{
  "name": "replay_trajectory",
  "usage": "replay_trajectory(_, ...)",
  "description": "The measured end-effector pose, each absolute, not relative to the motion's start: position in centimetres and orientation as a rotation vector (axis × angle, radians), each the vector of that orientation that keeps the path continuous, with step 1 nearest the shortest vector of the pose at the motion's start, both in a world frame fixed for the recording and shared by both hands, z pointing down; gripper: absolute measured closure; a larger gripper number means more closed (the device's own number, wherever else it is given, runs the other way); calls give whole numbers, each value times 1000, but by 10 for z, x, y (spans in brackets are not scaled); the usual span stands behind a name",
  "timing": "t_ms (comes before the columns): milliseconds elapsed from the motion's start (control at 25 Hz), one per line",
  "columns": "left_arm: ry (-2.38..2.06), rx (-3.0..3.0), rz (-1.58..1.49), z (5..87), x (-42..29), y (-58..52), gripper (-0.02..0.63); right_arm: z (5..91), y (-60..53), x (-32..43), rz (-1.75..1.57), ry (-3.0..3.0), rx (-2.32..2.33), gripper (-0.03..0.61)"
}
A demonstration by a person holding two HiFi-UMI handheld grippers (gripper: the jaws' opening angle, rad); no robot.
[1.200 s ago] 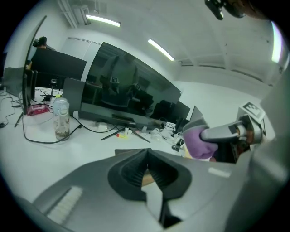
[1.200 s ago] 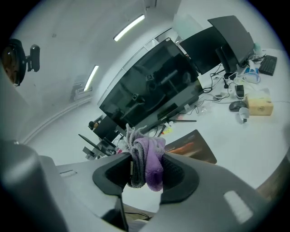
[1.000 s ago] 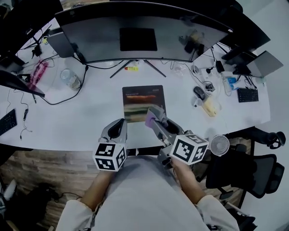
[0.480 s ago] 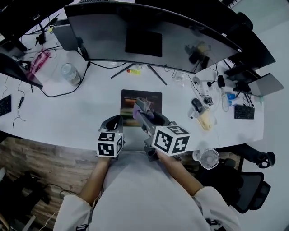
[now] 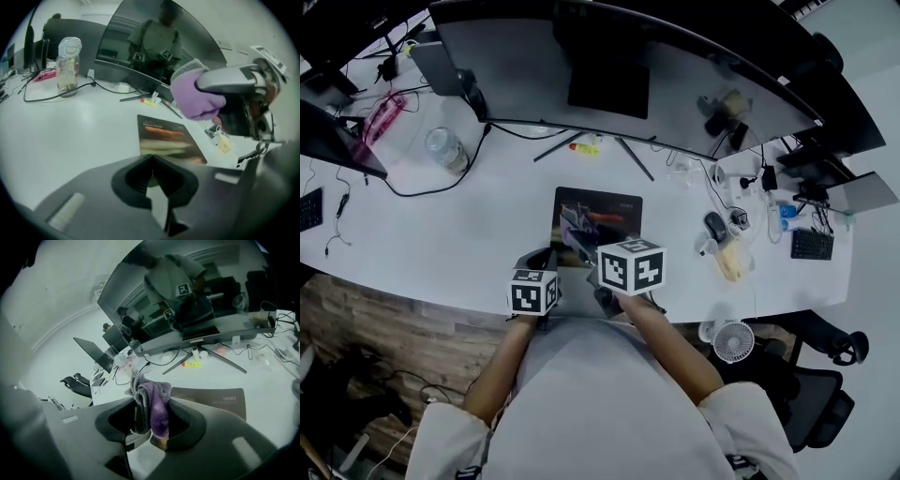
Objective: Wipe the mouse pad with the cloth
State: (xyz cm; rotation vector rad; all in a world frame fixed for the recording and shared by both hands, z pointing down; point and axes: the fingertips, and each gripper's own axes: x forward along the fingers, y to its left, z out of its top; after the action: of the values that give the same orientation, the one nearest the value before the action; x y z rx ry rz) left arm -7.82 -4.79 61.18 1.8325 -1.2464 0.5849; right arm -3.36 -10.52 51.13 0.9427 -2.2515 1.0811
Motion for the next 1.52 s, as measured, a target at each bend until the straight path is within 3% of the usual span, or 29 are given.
replay_trajectory(840,-1185,1833,645,643,-79,-58,614,617,-179,-59,1276,-2025,1019,403)
replay_trajectory(1520,-1185,1778,609,645,-82,-59,614,626,-181,-51,1231,-1947,1067,403)
